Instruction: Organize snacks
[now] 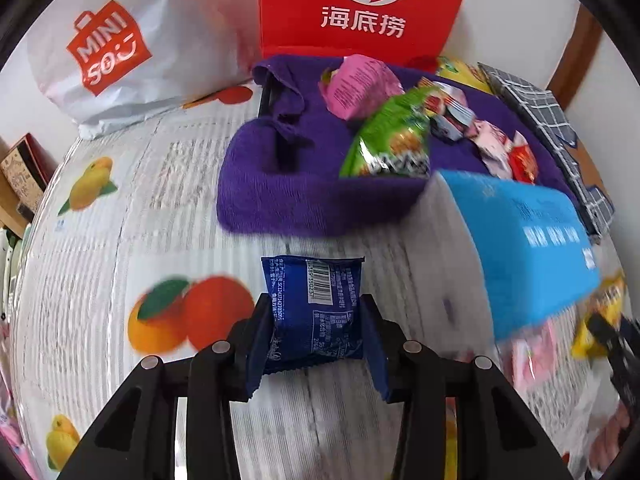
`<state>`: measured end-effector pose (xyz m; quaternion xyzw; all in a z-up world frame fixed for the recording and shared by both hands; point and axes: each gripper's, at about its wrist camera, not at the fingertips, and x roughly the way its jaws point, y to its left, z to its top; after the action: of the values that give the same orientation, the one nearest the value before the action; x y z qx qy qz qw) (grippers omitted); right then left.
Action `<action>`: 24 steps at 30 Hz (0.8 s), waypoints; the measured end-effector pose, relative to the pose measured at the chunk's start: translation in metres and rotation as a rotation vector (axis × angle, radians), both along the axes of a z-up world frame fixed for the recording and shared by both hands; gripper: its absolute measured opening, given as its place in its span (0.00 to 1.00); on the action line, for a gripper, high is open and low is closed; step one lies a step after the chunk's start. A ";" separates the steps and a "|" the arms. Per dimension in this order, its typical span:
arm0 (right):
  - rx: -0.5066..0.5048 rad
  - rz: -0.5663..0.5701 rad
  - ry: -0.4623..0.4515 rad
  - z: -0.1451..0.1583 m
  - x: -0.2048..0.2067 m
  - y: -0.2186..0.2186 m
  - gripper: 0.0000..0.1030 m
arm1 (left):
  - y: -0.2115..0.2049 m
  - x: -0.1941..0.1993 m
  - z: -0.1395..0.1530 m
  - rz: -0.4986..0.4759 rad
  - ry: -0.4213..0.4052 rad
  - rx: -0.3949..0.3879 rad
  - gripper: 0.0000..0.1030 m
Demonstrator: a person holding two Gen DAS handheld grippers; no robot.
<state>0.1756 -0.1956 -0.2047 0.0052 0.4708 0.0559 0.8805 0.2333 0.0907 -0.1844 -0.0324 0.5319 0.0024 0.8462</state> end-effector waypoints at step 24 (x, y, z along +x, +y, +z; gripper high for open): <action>0.053 0.004 -0.011 -0.018 0.013 -0.005 0.40 | -0.027 -0.062 -0.003 0.014 -0.157 0.042 0.44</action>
<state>0.1887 -0.2005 -0.2229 0.0276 0.4643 0.0700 0.8825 0.1708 0.0638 -0.1875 -0.0185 0.4634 0.0170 0.8858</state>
